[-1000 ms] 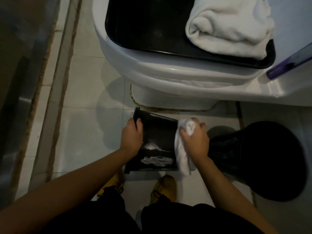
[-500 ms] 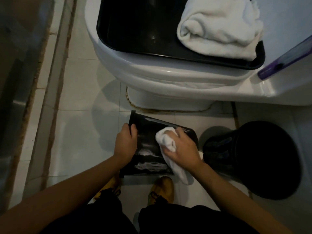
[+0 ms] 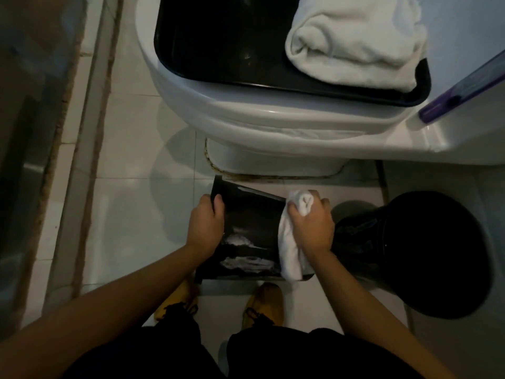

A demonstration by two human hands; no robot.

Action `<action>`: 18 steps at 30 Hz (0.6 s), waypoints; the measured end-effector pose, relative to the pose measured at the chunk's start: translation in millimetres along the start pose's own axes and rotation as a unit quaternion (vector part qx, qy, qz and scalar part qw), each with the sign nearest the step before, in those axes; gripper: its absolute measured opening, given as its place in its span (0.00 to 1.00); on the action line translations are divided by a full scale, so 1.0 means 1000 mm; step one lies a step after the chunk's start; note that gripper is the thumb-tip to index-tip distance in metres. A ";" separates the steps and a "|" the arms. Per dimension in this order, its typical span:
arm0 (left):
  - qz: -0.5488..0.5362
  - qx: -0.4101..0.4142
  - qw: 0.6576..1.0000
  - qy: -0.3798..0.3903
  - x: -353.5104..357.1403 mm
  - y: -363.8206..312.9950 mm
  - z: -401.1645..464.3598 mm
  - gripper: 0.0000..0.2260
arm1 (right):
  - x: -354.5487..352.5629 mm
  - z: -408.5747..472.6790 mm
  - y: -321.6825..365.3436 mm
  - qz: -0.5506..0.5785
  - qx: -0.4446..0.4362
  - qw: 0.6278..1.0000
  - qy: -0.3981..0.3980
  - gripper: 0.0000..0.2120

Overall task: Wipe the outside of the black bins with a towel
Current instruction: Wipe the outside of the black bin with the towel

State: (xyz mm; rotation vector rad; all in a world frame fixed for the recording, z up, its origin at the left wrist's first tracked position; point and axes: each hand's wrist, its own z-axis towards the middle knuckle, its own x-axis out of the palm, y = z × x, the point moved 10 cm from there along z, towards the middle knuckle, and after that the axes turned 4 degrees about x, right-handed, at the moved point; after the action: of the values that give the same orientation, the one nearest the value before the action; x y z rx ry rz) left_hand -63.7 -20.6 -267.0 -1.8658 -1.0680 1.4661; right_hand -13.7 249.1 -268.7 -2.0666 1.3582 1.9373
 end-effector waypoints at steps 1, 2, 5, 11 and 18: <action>-0.004 -0.004 1.000 0.006 0.000 0.001 -0.002 0.17 | -0.001 0.000 0.001 -0.016 0.007 1.000 -0.003 0.20; -0.011 -0.010 1.000 0.016 0.001 0.003 -0.006 0.17 | -0.002 -0.004 0.002 -0.021 -0.003 1.000 -0.004 0.19; -0.078 -0.062 0.993 0.067 0.005 0.018 -0.026 0.15 | -0.007 -0.026 -0.007 0.016 -0.030 0.999 0.007 0.18; -0.177 -0.241 0.942 0.152 0.021 0.031 -0.017 0.17 | -0.007 -0.052 -0.018 -0.013 -0.082 0.995 0.053 0.23; -0.164 -0.139 0.969 0.123 0.025 0.014 -0.013 0.16 | -0.063 -0.042 -0.003 0.087 -0.061 0.994 -0.037 0.17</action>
State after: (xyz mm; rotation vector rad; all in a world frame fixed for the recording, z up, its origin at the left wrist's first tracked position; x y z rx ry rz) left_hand -45.1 -6.7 -288.6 -1.8817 -1.4307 0.9084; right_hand 30.3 264.2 -209.5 -1.9610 1.4850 2.1956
